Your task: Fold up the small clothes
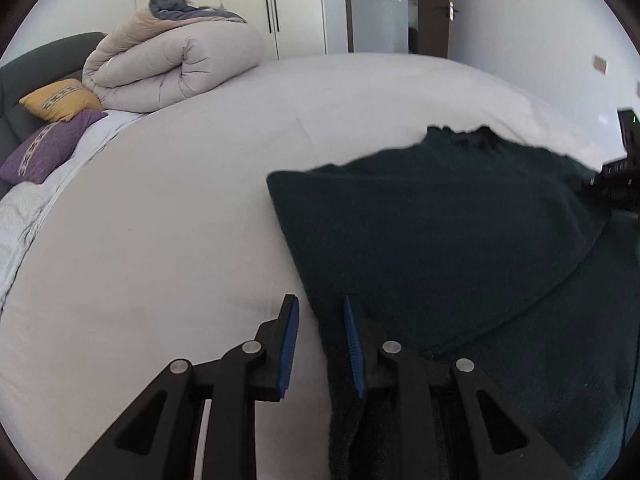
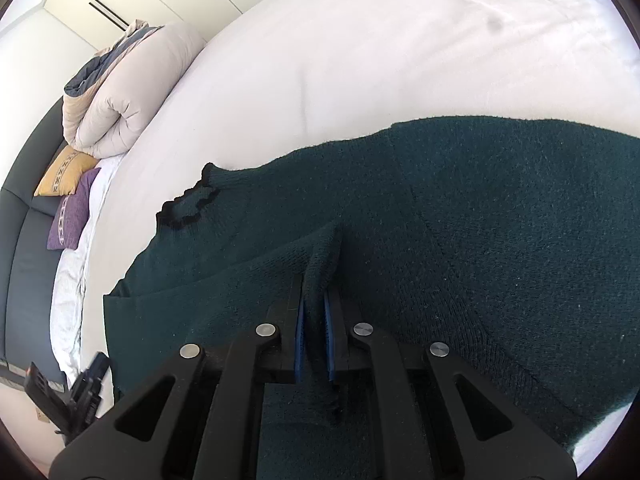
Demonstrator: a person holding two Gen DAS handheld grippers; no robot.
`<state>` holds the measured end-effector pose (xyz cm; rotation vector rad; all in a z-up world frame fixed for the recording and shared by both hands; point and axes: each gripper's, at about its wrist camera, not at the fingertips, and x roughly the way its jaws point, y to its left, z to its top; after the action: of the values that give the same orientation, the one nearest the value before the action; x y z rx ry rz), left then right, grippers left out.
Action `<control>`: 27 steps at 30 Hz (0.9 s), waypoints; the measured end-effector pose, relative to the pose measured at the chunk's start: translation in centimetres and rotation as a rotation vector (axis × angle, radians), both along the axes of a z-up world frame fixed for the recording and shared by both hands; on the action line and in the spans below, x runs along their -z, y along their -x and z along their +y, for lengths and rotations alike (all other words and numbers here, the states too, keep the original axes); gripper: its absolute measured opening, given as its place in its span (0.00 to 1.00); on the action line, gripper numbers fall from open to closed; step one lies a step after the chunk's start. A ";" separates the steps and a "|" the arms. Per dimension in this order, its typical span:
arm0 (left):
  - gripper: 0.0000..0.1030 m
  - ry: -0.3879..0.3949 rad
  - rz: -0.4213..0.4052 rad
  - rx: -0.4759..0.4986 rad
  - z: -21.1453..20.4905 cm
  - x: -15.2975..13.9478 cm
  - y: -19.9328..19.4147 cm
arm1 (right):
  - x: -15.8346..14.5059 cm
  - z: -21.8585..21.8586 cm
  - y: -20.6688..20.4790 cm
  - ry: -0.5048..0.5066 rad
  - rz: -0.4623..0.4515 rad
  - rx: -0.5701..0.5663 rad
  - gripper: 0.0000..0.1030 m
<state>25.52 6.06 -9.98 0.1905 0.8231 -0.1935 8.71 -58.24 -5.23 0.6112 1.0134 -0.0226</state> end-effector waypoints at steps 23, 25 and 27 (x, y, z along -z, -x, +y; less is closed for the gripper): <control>0.47 -0.009 -0.004 -0.061 0.5 0.4 -0.1 | 2.0 -0.9 2.1 -0.279 -0.118 0.105 0.10; 0.50 0.012 -0.002 -0.075 0.9 0.3 -0.2 | 1.3 -4.1 4.9 -0.264 -0.136 0.208 0.12; 0.53 0.032 -0.011 -0.095 1.5 -0.1 -0.1 | 0.2 -7.1 7.9 -0.232 -0.161 0.291 0.15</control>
<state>25.60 7.51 -9.91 0.1221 0.8153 -0.1158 0.84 -65.31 -5.44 0.9545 0.7696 -0.1119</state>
